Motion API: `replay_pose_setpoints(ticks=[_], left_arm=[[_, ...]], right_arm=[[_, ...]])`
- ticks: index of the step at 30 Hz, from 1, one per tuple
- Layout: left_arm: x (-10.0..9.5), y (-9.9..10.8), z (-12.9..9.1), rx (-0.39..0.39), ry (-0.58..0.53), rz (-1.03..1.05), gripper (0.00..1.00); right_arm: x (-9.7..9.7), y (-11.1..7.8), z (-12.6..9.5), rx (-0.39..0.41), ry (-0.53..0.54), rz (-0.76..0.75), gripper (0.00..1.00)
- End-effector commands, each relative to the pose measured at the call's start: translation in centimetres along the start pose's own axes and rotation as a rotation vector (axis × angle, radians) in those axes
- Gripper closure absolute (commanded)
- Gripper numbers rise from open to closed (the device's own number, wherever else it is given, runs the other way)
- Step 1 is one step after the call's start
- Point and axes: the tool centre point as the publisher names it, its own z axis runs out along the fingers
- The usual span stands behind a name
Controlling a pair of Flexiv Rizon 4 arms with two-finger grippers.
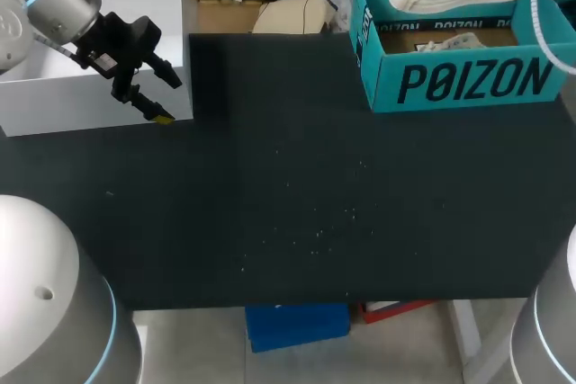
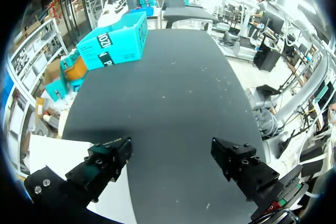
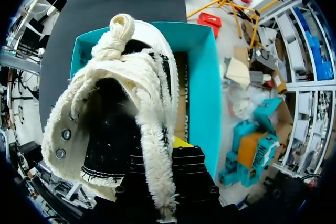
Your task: Take the shoe out of the shoebox, open the shoe tongue, remove and reinsert the insole, then place the shoe into the shoebox
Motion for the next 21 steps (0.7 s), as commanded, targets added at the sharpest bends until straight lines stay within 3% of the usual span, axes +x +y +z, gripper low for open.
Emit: replay_pose_setpoints(ticks=[1,8,21], left_arm=[[0.0,0.1,0.1,0.000,-0.004,0.001,0.00],[0.0,0.1,0.1,0.000,-0.004,0.001,0.00],[0.0,0.1,0.1,0.000,-0.004,0.001,0.00]], right_arm=[[-4.8,-0.5,1.9,-0.038,0.091,-0.002,1.00],[-5.8,-1.2,4.6,-0.032,0.120,0.022,1.00],[-5.4,-1.6,9.5,-0.057,0.111,0.024,1.00]])
